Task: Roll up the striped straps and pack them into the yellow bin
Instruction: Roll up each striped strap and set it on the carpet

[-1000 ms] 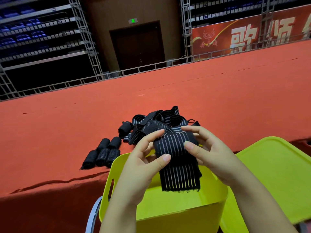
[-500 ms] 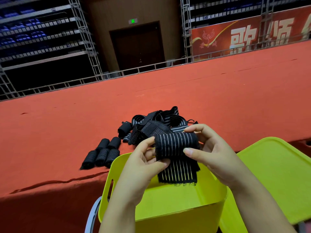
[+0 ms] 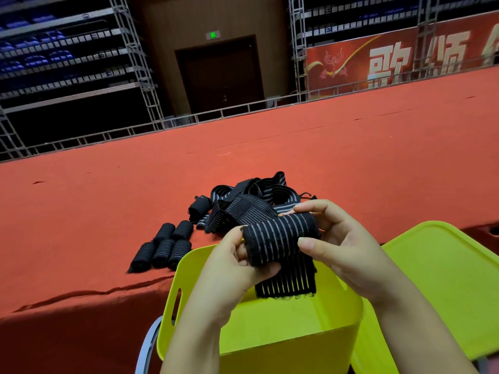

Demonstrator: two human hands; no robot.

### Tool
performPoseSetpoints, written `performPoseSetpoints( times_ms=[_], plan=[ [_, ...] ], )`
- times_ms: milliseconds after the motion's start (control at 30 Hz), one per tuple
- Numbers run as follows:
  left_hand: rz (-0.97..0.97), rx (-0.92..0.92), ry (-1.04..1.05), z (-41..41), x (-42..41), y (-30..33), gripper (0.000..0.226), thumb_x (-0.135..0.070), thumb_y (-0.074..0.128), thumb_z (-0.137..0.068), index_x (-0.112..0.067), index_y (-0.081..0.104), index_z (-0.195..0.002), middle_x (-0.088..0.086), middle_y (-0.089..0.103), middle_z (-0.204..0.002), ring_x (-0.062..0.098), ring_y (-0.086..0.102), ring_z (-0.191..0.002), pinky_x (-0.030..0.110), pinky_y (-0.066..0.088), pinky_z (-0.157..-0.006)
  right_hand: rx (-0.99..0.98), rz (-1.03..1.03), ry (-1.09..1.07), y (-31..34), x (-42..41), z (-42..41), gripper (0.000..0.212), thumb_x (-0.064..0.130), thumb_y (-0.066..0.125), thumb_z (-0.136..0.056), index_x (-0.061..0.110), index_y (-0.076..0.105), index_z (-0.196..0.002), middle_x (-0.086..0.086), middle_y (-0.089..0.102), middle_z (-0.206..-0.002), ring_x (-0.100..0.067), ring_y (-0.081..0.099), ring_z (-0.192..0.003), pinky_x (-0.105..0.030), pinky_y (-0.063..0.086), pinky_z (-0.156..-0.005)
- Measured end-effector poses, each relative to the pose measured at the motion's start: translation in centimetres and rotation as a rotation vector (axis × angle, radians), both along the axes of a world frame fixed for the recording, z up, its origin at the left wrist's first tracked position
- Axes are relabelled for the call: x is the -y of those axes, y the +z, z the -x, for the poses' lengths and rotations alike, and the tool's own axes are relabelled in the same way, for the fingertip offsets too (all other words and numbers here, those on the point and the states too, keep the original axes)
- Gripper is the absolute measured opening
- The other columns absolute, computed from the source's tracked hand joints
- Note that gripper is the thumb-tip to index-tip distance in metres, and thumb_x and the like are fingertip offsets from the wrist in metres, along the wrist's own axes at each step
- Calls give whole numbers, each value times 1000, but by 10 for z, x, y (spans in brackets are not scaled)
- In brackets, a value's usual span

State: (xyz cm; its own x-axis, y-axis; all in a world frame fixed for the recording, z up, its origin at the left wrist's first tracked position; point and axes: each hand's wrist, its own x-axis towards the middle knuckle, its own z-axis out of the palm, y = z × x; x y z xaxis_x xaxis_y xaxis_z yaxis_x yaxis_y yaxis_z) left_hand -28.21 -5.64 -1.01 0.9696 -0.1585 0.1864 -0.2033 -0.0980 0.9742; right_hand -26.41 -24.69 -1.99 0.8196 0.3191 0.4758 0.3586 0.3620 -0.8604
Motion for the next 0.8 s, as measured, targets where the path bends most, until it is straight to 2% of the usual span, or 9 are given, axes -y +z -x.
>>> performPoseSetpoints(
  times_ms=[200, 267, 333, 400, 433, 533, 633, 700, 800],
  plan=[
    [65, -6, -62, 2, 0, -1, 46, 4, 79, -66, -16, 68, -107, 8, 74, -102, 16, 69, -94, 27, 56, -79, 20, -59, -80, -5, -3, -3, 49, 40, 87, -61, 29, 66, -104, -2, 66, -110, -16, 60, -104, -28, 51, -86],
    [136, -35, -121, 2, 0, -2, 48, -6, 80, -62, -15, 69, -107, 8, 73, -106, 20, 69, -98, 35, 57, -82, 75, -49, -115, -4, -5, -3, 39, 24, 84, -68, 30, 65, -101, 1, 67, -112, -14, 61, -105, -25, 50, -87],
    [200, -56, -159, 3, -1, -4, 58, -14, 83, -56, -13, 67, -112, 6, 72, -109, 19, 68, -101, 34, 57, -82, 128, -14, -152, -2, -5, -2, 38, 3, 72, -73, 32, 64, -97, 2, 67, -114, -12, 61, -108, -21, 48, -87],
    [228, -62, -167, 2, 0, -4, 72, -24, 90, -53, -13, 63, -119, 5, 70, -115, 18, 65, -109, 32, 54, -87, 173, 15, -164, -1, -6, -1, 41, -3, 67, -73, 32, 64, -93, 2, 67, -114, -12, 61, -110, -21, 47, -89],
    [238, -69, -166, 2, 1, -4, 78, -34, 93, -52, -14, 62, -121, 6, 69, -119, 20, 63, -114, 36, 52, -93, 194, 24, -162, -1, -6, -1, 41, -4, 67, -72, 32, 64, -92, 3, 67, -114, -13, 60, -111, -21, 47, -89],
    [250, -86, -144, 2, 2, -3, 71, -53, 89, -53, -26, 67, -115, 4, 67, -123, 22, 60, -120, 49, 45, -102, 197, 34, -154, -2, -7, 0, 43, -7, 68, -69, 33, 66, -85, 6, 68, -111, -11, 62, -109, -21, 48, -87],
    [210, -51, -104, 4, 4, -2, 43, -40, 85, -62, -37, 71, -103, -3, 72, -107, 16, 66, -104, 43, 50, -92, 200, 60, -177, -5, -6, -2, 44, -9, 66, -67, 33, 67, -79, 6, 67, -113, -12, 61, -111, -23, 49, -87],
    [204, -37, -82, 5, 3, -3, 46, -33, 81, -61, -37, 69, -105, -3, 73, -102, 15, 66, -96, 45, 47, -90, 192, 85, -179, -7, -5, -4, 42, -8, 66, -67, 32, 68, -78, 4, 65, -121, -14, 58, -117, -26, 49, -91],
    [228, -23, -53, 4, 1, -3, 49, -16, 80, -63, -37, 70, -106, -2, 73, -96, 15, 67, -91, 37, 51, -84, 120, 86, -90, -7, -1, -5, 21, 18, 80, -70, 30, 72, -85, 7, 57, -133, -14, 53, -125, -27, 49, -91]
  ],
)
